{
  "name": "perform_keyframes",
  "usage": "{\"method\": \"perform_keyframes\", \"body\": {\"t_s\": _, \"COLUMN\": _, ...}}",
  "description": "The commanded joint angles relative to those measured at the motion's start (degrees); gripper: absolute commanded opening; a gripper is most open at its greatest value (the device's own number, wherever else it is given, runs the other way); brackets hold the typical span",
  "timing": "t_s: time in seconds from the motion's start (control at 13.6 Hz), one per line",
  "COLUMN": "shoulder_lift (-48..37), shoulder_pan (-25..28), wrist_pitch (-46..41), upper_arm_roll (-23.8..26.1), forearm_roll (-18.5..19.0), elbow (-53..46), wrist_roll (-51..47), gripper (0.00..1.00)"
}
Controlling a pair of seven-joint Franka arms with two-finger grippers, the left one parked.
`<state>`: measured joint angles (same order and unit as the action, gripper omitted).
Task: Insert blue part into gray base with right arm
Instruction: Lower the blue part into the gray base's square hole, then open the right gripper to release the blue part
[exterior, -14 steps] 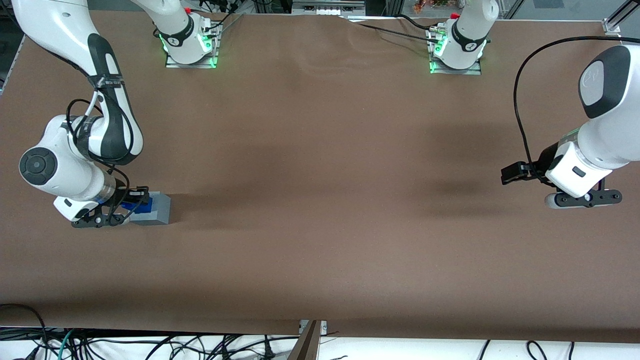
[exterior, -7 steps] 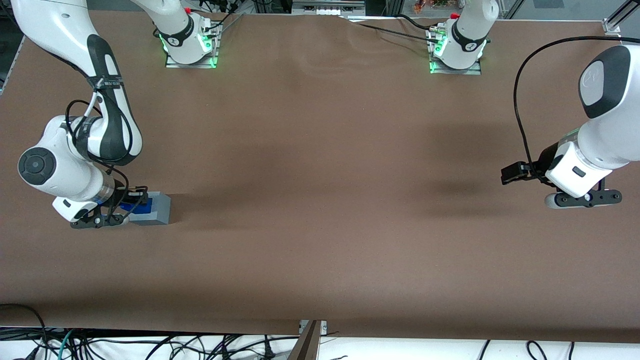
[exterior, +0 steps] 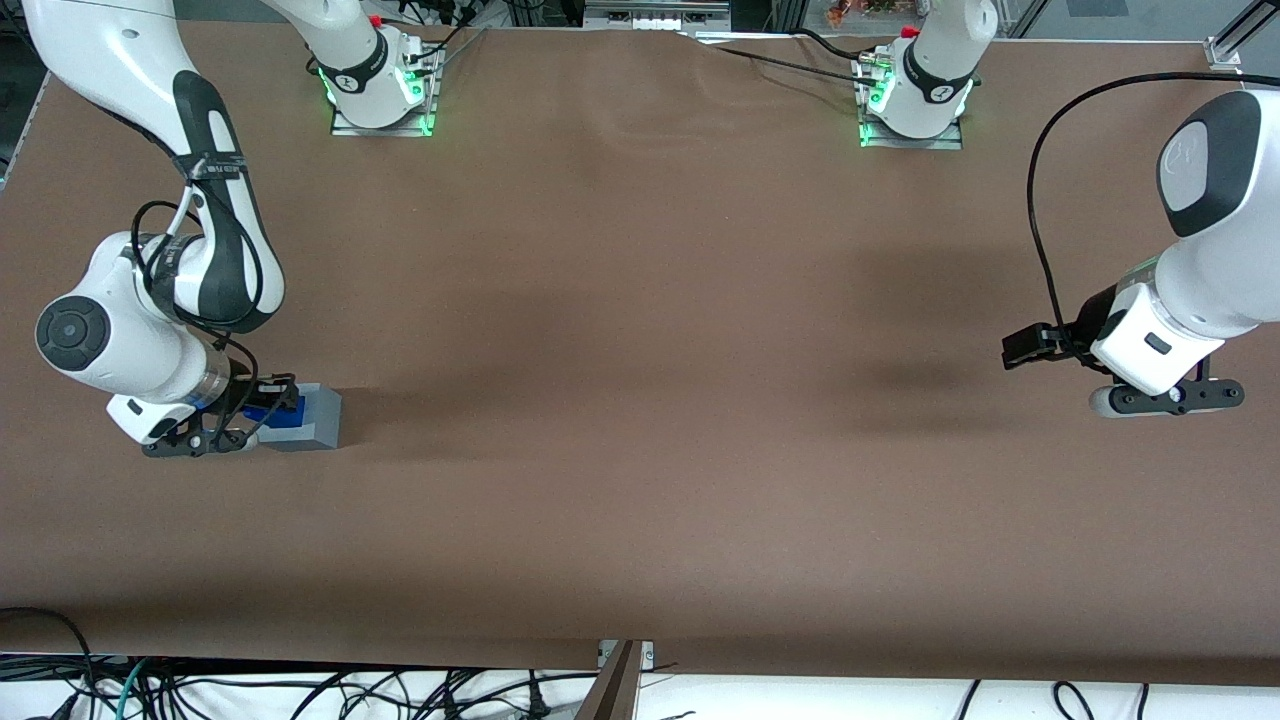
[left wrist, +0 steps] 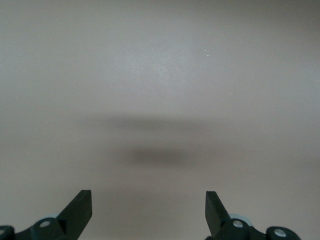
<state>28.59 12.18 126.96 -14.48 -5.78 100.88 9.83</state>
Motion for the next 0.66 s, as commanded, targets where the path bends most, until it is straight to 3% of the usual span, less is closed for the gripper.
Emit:
{"method": "perform_keyframes", "body": {"t_s": 0.0, "shoulder_lift": 0.9, "shoulder_pan": -0.4, "wrist_pitch": 0.2, "upper_arm_roll": 0.2, "forearm_roll": -1.2, "elbow": -0.7, "wrist_roll": 1.3, "gripper": 0.01}}
{"method": "perform_keyframes", "body": {"t_s": 0.07, "shoulder_lift": 0.9, "shoulder_pan": -0.4, "wrist_pitch": 0.2, "upper_arm_roll": 0.2, "forearm_roll": -1.2, "elbow": -0.8, "wrist_roll": 1.3, "gripper": 0.27}}
{"method": "perform_keyframes", "body": {"t_s": 0.15, "shoulder_lift": 0.9, "shoulder_pan": -0.4, "wrist_pitch": 0.2, "upper_arm_roll": 0.2, "forearm_roll": -1.2, "elbow": -0.9, "wrist_roll": 1.1, "gripper": 0.99}}
{"method": "perform_keyframes", "body": {"t_s": 0.59, "shoulder_lift": -1.4, "shoulder_pan": -0.1, "wrist_pitch": -1.4, "upper_arm_roll": 0.2, "forearm_roll": -1.2, "elbow": -1.6, "wrist_roll": 1.2, "gripper": 0.99}}
